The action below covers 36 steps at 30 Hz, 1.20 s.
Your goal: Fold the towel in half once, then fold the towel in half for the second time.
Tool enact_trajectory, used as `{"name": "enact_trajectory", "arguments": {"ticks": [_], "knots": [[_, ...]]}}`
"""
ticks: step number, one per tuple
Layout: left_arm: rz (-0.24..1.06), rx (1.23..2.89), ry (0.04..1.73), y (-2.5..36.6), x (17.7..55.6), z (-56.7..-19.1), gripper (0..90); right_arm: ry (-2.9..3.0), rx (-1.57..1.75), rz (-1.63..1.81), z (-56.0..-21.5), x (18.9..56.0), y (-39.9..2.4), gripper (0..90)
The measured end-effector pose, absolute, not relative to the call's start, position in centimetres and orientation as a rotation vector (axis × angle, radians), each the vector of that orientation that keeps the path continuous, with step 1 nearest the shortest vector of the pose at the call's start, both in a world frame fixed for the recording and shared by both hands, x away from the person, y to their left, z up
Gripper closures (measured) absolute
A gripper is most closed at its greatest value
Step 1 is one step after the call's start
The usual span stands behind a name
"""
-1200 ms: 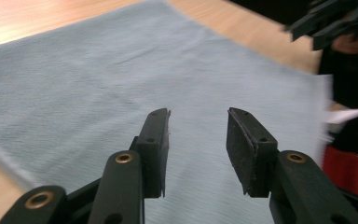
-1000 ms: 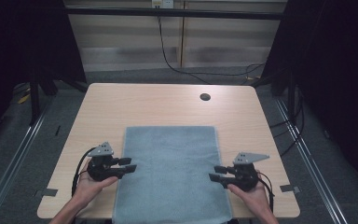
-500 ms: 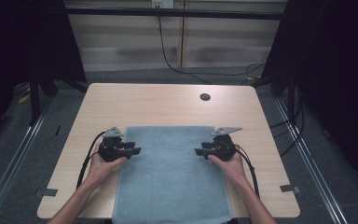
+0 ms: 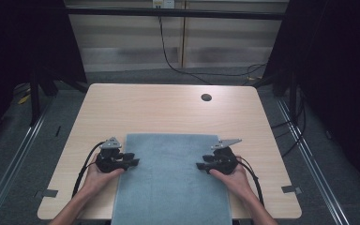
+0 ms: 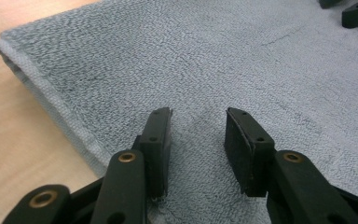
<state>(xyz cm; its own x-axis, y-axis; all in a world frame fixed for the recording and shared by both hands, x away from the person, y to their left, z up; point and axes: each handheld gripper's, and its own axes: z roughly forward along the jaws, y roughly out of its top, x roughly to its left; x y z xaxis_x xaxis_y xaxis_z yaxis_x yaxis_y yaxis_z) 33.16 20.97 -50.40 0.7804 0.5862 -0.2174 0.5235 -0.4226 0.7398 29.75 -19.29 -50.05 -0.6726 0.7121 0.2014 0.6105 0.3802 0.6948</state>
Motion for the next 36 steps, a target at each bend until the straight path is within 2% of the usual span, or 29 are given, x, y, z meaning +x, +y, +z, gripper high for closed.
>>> {"name": "enact_trajectory", "arguments": {"ticks": [4, 14, 18, 27, 34, 36], "knots": [[0.031, 2.072, 0.844, 21.2, 32.2, -50.5, 59.8, 2.492, 1.19, 1.209, -50.2, 28.5, -19.7, 52.4], [0.07, 2.151, 0.783, 21.1, 28.5, -49.9, 61.1, 2.579, 1.15, 1.178, -49.7, 25.7, -19.7, 52.6], [0.05, 2.137, 0.758, 21.4, 28.1, -49.3, 59.6, 2.593, 1.168, 1.231, -49.1, 25.2, -20.0, 53.5], [0.12, 2.045, 0.844, 22.6, 32.9, -47.4, 55.4, 2.346, 1.245, 1.28, -46.4, 29.3, -24.2, 57.6], [0.186, 1.994, 0.941, 23.7, 36.7, -47.6, 50.3, 2.31, 1.321, 1.282, -47.2, 33.5, -26.1, 57.4], [0.165, 1.978, 0.966, 23.9, 37.5, -48.1, 47.9, 2.327, 1.324, 1.293, -47.9, 34.1, -26.0, 57.3]]}}
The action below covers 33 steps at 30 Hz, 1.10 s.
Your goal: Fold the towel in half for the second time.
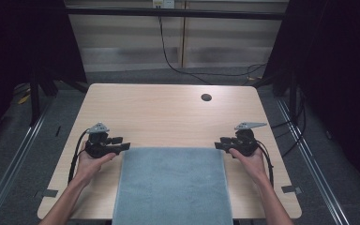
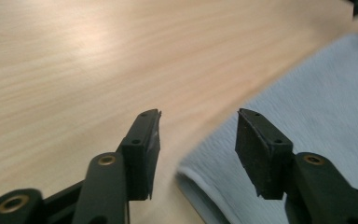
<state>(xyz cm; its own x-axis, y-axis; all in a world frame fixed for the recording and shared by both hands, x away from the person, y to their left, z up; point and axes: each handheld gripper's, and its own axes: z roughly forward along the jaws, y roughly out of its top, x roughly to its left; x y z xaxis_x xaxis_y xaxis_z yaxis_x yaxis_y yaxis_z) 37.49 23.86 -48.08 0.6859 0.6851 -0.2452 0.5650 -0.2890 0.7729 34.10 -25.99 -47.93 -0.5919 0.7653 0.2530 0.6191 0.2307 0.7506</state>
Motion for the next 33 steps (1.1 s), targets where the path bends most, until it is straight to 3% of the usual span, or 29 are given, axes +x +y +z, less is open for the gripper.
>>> {"name": "enact_trajectory", "arguments": {"ticks": [9, 11, 12, 14, 16, 33], "knots": [[0.116, 2.091, 0.935, 22.5, 38.0, -50.1, 40.6, 2.44, 1.318, 1.21, -49.9, 34.3, -24.5, 55.6], [0.119, 2.095, 0.91, 22.5, 37.7, -50.5, 46.9, 2.469, 1.297, 1.167, -50.2, 34.1, -24.0, 56.9], [0.115, 2.096, 0.891, 22.5, 37.6, -50.6, 57.4, 2.463, 1.305, 1.164, -50.2, 34.1, -23.9, 60.3], [0.093, 2.099, 0.875, 22.5, 37.4, -50.7, 72.8, 2.475, 1.303, 1.176, -50.3, 34.0, -23.9, 73.6], [0.078, 2.093, 0.865, 22.6, 37.4, -50.5, 82.6, 2.469, 1.314, 1.201, -50.3, 33.9, -23.9, 80.7], [0.167, 1.852, 0.875, 22.1, 41.8, -43.4, 85.2, 2.226, 1.297, 1.382, -42.5, 36.8, -25.4, 82.9]]}}
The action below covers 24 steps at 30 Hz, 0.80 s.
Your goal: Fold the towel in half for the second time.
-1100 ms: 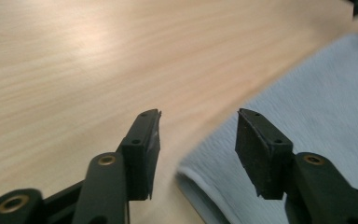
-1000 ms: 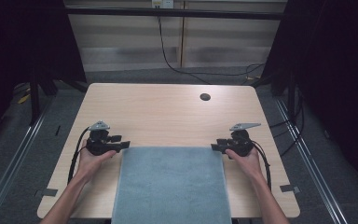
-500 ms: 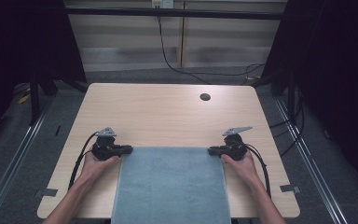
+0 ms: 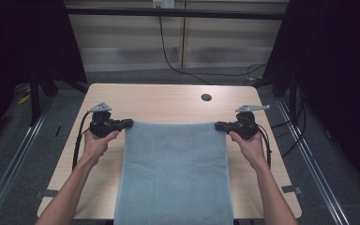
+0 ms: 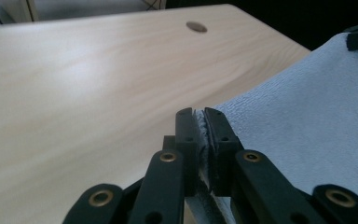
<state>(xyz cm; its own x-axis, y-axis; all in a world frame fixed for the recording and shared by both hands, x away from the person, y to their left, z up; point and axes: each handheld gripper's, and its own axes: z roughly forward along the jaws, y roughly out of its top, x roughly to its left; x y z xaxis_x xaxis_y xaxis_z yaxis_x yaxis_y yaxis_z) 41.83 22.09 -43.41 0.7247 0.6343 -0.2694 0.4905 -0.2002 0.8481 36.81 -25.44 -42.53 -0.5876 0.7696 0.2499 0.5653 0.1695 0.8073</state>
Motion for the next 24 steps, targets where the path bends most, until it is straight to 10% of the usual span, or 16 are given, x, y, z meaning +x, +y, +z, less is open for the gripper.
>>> {"name": "enact_trajectory", "arguments": {"ticks": [15, 24], "knots": [[0.277, 1.722, 0.765, 23.1, 41.4, -36.6, 85.4, 2.077, 1.175, 1.493, -35.6, 38.6, -25.6, 83.8], [0.238, 1.777, 0.716, 24.1, 38.3, -39.7, 85.2, 2.178, 1.114, 1.487, -38.6, 34.5, -25.4, 83.8]]}}
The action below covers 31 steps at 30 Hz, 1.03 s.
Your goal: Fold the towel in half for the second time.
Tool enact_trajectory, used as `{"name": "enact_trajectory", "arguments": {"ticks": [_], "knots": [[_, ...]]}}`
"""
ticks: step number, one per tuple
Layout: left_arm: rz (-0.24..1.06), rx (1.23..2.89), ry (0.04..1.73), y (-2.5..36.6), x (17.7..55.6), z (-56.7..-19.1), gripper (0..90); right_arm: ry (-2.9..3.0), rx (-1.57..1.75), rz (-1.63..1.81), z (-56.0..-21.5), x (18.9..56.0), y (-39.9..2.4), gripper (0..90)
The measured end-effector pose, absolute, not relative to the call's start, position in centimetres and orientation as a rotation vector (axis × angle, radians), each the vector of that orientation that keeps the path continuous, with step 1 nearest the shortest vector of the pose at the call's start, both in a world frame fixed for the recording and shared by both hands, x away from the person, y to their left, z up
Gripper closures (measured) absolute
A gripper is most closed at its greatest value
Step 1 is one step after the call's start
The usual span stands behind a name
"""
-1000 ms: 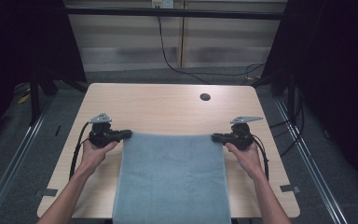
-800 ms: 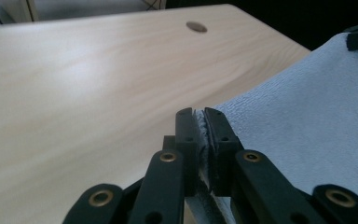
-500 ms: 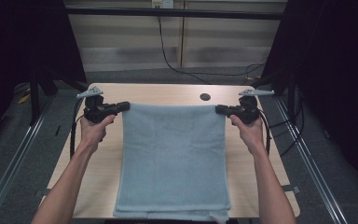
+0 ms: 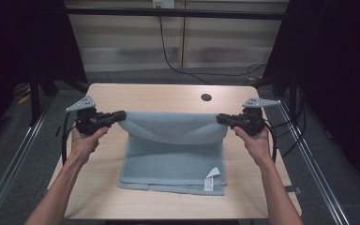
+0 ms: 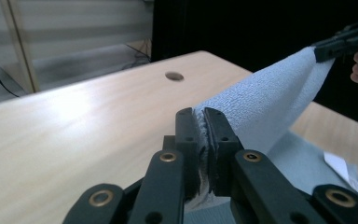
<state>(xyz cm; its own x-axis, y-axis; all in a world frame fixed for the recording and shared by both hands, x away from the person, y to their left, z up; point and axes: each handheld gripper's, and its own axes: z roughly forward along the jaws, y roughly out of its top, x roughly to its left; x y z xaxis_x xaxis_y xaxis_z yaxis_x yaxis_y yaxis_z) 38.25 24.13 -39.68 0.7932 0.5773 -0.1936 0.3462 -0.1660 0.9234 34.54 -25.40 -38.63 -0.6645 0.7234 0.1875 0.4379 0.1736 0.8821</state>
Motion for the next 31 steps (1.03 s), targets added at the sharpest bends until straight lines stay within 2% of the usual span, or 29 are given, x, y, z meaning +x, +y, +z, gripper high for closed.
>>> {"name": "enact_trajectory", "arguments": {"ticks": [5, 11, 14, 16, 18, 21, 23, 27, 31], "knots": [[0.209, 1.777, 0.693, 24.3, 36.1, -41.0, 84.6, 2.205, 1.127, 1.499, -40.4, 32.6, -25.6, 83.5], [0.152, 1.812, 0.675, 25.0, 32.4, -43.1, 84.4, 2.248, 1.118, 1.536, -42.3, 28.5, -25.7, 82.8], [0.099, 1.885, 0.672, 25.1, 30.7, -44.2, 80.4, 2.325, 1.13, 1.497, -43.7, 26.5, -25.6, 81.7], [0.082, 1.905, 0.67, 25.4, 29.5, -44.8, 77.0, 2.377, 1.112, 1.498, -44.5, 25.3, -25.6, 76.3], [0.077, 1.886, 0.665, 25.9, 28.7, -44.9, 68.5, 2.381, 1.123, 1.519, -44.9, 24.1, -25.9, 67.9], [0.115, 1.859, 0.719, 26.6, 28.6, -44.8, 56.4, 2.319, 1.154, 1.526, -44.9, 23.2, -26.5, 60.7], [0.13, 1.841, 0.763, 27.0, 28.9, -45.2, 51.7, 2.269, 1.177, 1.509, -45.1, 22.8, -26.8, 57.5], [0.226, 1.881, 0.868, 27.9, 29.8, -46.5, 36.6, 2.179, 1.263, 1.47, -45.9, 22.6, -27.9, 53.0], [0.244, 1.856, 0.92, 28.6, 29.8, -47.1, 30.6, 2.148, 1.295, 1.459, -46.5, 22.2, -28.5, 49.3]]}}
